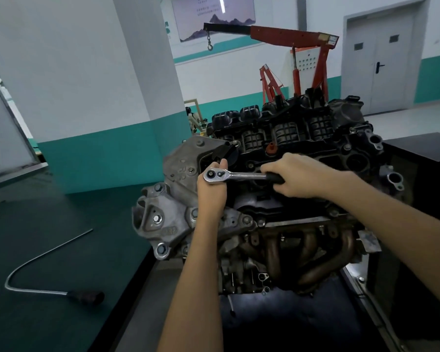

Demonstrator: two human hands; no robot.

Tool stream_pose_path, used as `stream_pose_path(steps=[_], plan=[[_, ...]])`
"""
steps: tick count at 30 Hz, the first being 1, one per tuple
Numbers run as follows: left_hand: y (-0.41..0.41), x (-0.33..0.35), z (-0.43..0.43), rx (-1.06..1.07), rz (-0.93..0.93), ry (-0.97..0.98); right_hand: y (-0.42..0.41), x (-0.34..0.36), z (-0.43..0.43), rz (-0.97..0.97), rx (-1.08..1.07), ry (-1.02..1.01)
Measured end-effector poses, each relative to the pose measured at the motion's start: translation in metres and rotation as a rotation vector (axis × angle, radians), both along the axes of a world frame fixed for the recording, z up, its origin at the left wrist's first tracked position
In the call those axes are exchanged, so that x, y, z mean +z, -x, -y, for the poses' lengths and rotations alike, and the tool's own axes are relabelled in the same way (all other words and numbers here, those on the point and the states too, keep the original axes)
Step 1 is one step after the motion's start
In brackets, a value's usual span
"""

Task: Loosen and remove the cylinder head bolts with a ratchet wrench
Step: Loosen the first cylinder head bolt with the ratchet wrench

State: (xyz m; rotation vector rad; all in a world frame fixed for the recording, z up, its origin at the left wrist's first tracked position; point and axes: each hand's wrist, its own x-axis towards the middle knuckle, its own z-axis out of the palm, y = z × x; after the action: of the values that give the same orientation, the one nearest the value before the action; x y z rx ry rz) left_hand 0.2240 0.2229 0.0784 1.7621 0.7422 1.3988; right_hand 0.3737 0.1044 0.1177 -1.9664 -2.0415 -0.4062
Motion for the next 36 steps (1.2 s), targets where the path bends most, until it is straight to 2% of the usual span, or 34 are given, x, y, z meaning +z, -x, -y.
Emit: stream_pose_path(steps=[1, 5, 7, 9, 11, 13, 18, 21, 23, 28, 30, 33, 36], plan=[[-0.001, -0.001, 0.0, -0.002, 0.006, -0.005, 0.006, -0.015, 0.004, -0.091, -0.017, -0.024], [-0.004, -0.001, -0.002, 0.028, -0.025, -0.034, 0.064, -0.087, 0.015, -0.689, 0.057, -0.114], [-0.005, -0.001, -0.002, 0.069, -0.032, -0.044, 0.099, -0.109, 0.008, -0.885, 0.03, -0.183], [-0.003, -0.001, -0.002, 0.088, -0.028, -0.052, 0.124, -0.119, 0.0, -0.99, 0.011, -0.218], [-0.002, -0.003, -0.004, 0.086, -0.02, -0.046, 0.127, -0.117, -0.001, -0.969, 0.019, -0.214], [-0.001, -0.004, -0.006, 0.088, -0.015, -0.014, 0.107, -0.104, 0.005, -0.856, 0.05, -0.144], [0.001, -0.006, -0.001, 0.071, 0.066, -0.034, 0.022, -0.032, 0.015, -0.343, 0.055, 0.077], [0.001, -0.005, -0.001, 0.018, 0.046, -0.008, 0.004, -0.007, 0.009, -0.169, 0.049, 0.127], [0.0, -0.004, -0.001, 0.001, 0.028, -0.001, 0.01, -0.02, 0.01, -0.213, 0.028, 0.069], [-0.002, -0.004, 0.0, 0.028, 0.051, -0.003, 0.087, -0.102, 0.015, -0.82, 0.039, -0.115], [-0.002, -0.005, 0.0, 0.055, 0.039, -0.037, 0.123, -0.119, 0.004, -0.958, -0.026, -0.206], [-0.001, -0.006, -0.001, 0.096, 0.002, -0.091, 0.148, -0.123, -0.003, -1.087, -0.02, -0.261], [-0.002, -0.007, -0.003, 0.105, 0.006, -0.058, 0.12, -0.112, 0.005, -0.947, 0.017, -0.161]])
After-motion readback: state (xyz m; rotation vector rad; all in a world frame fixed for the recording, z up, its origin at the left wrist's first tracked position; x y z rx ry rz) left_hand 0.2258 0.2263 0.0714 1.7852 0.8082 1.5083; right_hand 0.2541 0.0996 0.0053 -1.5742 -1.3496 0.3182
